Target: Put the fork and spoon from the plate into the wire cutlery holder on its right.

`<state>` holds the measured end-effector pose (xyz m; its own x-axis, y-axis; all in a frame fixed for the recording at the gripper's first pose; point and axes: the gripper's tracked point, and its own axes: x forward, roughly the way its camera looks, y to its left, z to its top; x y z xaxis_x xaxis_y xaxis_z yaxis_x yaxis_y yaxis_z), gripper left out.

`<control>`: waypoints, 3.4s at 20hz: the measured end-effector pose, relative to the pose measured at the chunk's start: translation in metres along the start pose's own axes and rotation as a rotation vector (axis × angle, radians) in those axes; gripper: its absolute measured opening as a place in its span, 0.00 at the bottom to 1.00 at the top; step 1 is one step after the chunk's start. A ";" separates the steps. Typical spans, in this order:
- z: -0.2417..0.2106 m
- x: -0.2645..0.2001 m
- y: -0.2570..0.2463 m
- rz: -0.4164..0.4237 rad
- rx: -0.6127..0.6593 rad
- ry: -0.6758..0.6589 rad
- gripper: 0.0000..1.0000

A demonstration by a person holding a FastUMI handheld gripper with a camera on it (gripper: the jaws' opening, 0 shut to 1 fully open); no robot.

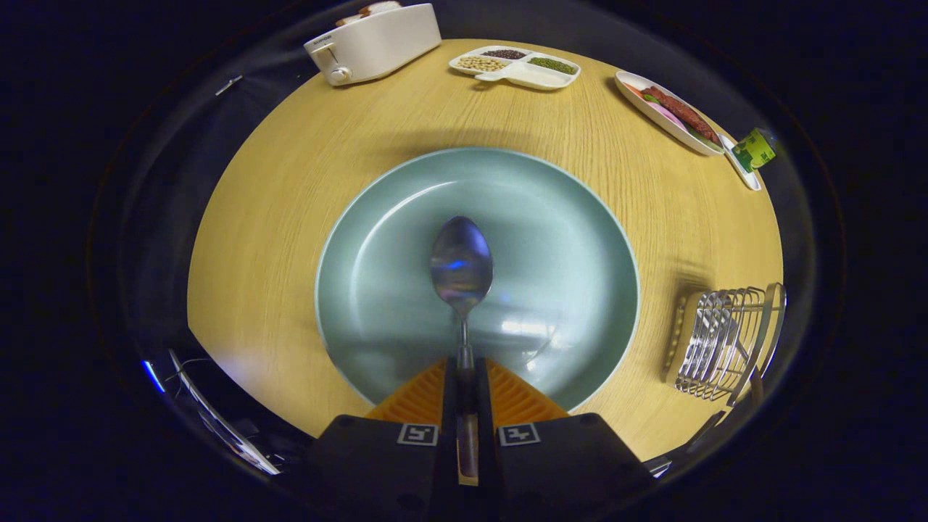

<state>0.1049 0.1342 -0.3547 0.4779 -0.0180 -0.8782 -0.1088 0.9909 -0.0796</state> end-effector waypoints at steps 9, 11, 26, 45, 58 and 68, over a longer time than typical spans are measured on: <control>0.006 -0.021 0.000 0.126 -0.008 -0.013 0.08; 0.011 -0.036 -0.003 0.150 -0.012 -0.032 0.09; 0.002 -0.190 -0.138 0.145 -0.152 -0.013 0.08; -0.027 -0.148 -0.218 0.080 -0.223 0.364 0.08; -0.008 -0.165 -0.205 0.173 -0.143 0.230 0.79; 0.054 -0.266 -0.199 0.156 -0.109 -0.336 0.99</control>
<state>0.0462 -0.0513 -0.0795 0.7053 0.1940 -0.6819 -0.2858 0.9580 -0.0230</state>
